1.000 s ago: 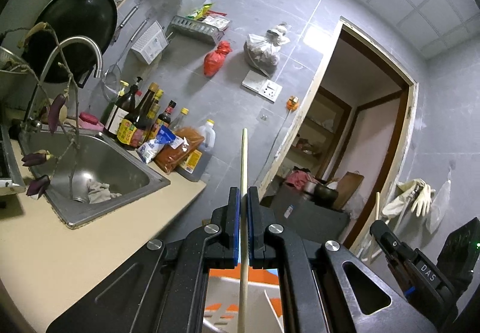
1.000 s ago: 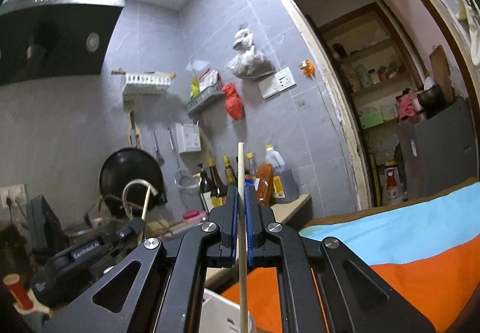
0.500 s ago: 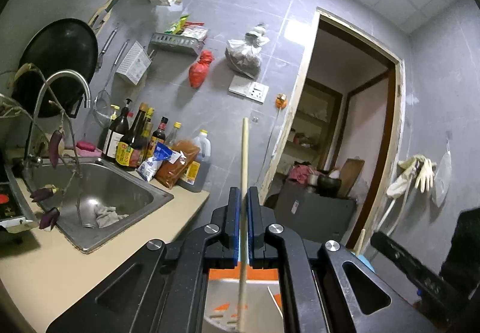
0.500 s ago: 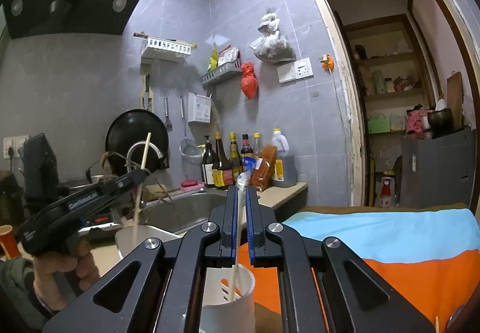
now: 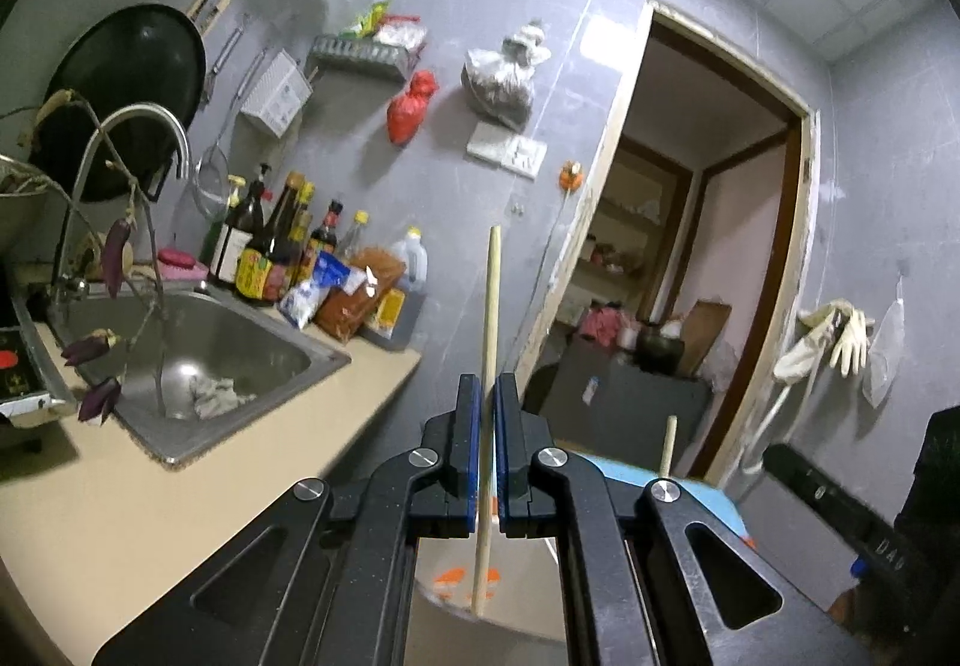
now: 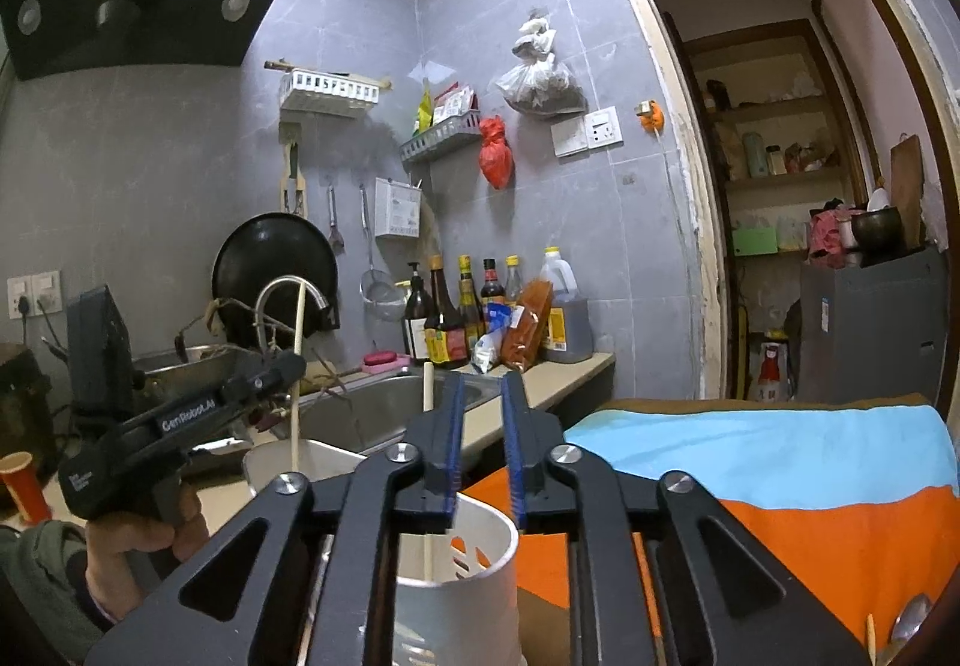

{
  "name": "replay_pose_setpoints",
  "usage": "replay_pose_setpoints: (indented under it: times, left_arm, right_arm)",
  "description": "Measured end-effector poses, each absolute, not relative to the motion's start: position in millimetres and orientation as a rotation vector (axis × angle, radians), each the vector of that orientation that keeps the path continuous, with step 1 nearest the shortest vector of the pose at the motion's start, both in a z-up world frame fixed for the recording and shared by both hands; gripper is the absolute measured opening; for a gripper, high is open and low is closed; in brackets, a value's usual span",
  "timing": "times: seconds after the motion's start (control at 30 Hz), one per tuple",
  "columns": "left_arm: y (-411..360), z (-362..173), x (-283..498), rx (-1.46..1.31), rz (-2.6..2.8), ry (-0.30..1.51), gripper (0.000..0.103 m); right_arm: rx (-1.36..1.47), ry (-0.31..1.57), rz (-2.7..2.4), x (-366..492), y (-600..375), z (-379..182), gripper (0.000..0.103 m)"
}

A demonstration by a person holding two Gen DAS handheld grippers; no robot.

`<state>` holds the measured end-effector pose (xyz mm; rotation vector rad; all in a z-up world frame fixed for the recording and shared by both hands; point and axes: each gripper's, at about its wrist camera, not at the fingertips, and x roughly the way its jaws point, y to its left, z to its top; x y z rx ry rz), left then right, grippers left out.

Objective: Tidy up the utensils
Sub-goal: 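Open both tools to drop the chopsticks into the white caddy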

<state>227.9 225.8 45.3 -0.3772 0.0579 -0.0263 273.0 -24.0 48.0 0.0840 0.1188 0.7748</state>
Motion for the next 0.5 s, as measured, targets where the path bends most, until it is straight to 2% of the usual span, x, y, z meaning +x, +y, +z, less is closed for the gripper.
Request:
replay_pose_setpoints:
  times: [0.2,0.27,0.3,0.33,0.47,0.5]
  left_arm:
    - [214.0,42.9,224.5,-0.351,-0.057,0.157,0.007]
    - [208.7,43.2,222.1,-0.342,-0.062,0.179,0.018]
    - [206.6,43.2,221.2,-0.34,-0.062,0.186,0.03]
    - [204.3,43.6,219.4,-0.341,-0.064,0.189,0.035]
    - [187.2,52.0,210.9,-0.311,-0.038,0.221,0.041]
    - [183.7,54.3,208.2,-0.303,-0.035,0.223,0.046]
  right_arm:
    - [0.109,0.116,0.744,264.0,-47.7,56.1,0.027]
    - [0.113,0.112,0.732,259.5,-57.1,59.5,0.033]
    - [0.116,0.11,0.723,257.4,-61.9,61.1,0.036]
    - [0.12,0.106,0.713,254.6,-68.2,63.1,0.041]
    - [0.129,0.088,0.671,242.8,-94.3,71.7,0.054]
    - [0.129,0.084,0.656,239.1,-102.3,74.5,0.058]
